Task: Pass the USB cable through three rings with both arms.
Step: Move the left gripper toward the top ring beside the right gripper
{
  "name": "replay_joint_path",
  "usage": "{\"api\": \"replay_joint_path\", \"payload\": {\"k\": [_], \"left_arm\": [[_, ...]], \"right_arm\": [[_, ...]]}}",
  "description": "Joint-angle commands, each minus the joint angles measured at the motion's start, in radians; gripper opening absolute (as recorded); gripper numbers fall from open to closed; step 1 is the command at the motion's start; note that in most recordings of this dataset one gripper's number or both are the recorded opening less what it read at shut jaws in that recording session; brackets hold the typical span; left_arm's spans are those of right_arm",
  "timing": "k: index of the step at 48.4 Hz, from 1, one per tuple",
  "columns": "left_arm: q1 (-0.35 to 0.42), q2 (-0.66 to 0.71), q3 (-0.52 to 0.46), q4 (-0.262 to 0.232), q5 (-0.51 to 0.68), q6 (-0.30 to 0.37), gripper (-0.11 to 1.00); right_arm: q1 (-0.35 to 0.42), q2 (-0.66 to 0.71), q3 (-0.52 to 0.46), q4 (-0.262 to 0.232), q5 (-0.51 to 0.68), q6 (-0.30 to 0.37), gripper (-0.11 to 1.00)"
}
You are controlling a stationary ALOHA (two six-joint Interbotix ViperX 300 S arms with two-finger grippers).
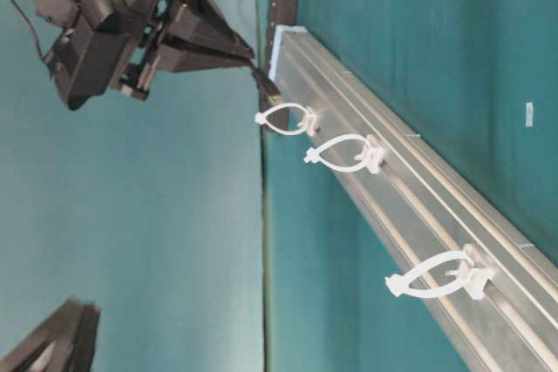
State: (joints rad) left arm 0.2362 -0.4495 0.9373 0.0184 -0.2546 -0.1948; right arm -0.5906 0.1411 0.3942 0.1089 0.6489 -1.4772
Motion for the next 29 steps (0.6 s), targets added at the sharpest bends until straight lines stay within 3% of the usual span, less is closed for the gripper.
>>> {"api": "replay_joint_path", "payload": {"k": [1,13,23,29], "left_arm": [[0.003,0.055,-0.040,0.003,-0.032,0.000,0.75],[0.003,0.181,-0.120,0.003,-0.038,-0.005,0.75],[0.003,0.215,-0.141,0.003,-0.038,-0.005,0.75],[0.003,0.216,-0.140,0.002,-0.037,-0.009,0.75]], "right_arm": [[0.025,0.008,-0.005,0.006,-0.008,-0.011,0.08],[0.055,0.011,-0.005,0.012,-0.017,-0.011,0.08],[0.064,0.009,-0.002,0.015,-0.038,-0.011,0.08],[0.063,0.009,-0.002,0.041,-0.044,-0.012,0.08]]}}
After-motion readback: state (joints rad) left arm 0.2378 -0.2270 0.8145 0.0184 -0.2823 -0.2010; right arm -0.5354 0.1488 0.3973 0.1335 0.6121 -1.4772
